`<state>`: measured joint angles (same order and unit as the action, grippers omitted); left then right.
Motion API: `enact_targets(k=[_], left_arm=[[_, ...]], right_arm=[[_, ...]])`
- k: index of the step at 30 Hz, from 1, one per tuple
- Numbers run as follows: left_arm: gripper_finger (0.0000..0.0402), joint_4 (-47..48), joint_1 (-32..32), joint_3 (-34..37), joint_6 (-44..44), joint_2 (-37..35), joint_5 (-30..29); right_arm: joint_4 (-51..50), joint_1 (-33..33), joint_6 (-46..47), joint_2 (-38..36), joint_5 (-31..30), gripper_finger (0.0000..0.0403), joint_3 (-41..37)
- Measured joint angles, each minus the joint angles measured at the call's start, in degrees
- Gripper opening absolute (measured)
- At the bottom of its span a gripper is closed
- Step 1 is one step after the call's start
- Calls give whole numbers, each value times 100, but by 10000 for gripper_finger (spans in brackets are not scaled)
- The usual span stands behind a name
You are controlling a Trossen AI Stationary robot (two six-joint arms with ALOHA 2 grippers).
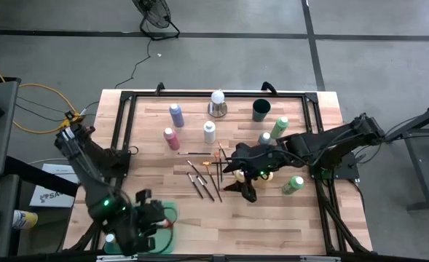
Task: Pick & Place Paint Supplies
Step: Put the orange paint bottle into the green bin
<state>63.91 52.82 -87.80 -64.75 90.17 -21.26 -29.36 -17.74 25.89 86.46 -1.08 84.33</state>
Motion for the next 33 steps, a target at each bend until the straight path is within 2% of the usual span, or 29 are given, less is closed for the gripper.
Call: enact_targets(k=[4, 8, 12, 16, 20, 26, 33], left_arm=[[111, -155, 472, 372, -609, 9, -5], [111, -295, 832, 698, -603, 20, 99], [111, -391, 1113, 953, -73, 20, 226], [111, -615, 1266, 1198, 400, 20, 663], [111, -898, 1298, 1432, 901, 20, 998], [111, -1004, 1283, 1586, 1593, 20, 1108], [111, -1045, 1336, 1805, 1940, 20, 1476]], right_arm=[[-6, 0, 13, 2, -52, 293, 0], [-5, 11, 111, 2, -151, 293, 0], [-2, 13, 167, 2, -202, 293, 0], [-3, 11, 290, 4, -203, 293, 0], [-2, 11, 391, 4, -362, 293, 0], [-3, 11, 564, 4, -403, 293, 0], [5, -29, 608, 4, -669, 293, 0]])
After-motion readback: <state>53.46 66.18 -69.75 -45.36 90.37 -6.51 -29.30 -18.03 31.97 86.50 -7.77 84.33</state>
